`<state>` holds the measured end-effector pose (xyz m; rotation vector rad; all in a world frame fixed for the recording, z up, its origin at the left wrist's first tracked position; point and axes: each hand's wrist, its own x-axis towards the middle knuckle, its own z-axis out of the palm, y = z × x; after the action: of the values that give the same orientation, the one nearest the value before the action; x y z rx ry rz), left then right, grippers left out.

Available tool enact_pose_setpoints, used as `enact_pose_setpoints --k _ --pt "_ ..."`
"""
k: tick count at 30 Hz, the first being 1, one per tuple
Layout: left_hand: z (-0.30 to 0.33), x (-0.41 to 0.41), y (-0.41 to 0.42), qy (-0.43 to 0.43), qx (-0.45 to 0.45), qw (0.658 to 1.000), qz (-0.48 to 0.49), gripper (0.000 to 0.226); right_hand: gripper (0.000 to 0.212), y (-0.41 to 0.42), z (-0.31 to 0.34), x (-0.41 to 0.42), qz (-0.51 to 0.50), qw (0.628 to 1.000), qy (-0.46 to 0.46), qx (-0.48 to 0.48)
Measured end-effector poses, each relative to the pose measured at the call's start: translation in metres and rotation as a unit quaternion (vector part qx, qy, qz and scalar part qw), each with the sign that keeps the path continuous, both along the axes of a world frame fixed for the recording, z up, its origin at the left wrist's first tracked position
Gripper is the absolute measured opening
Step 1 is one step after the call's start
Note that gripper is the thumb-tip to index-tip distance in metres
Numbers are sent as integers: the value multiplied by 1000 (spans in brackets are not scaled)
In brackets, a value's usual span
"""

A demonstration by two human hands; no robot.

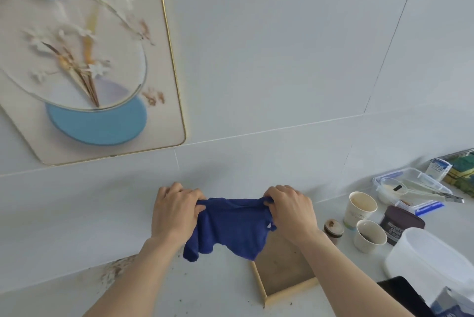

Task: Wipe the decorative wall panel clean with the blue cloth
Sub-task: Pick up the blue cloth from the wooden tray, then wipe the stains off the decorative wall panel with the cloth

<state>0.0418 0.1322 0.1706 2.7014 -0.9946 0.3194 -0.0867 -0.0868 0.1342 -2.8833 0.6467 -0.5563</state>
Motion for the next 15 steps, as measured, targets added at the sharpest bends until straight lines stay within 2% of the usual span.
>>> enact_pose_setpoints --k 15 --pt "74 41 152 -67 -52 994 68 18 16 132 96 60 78 993 -67 -51"
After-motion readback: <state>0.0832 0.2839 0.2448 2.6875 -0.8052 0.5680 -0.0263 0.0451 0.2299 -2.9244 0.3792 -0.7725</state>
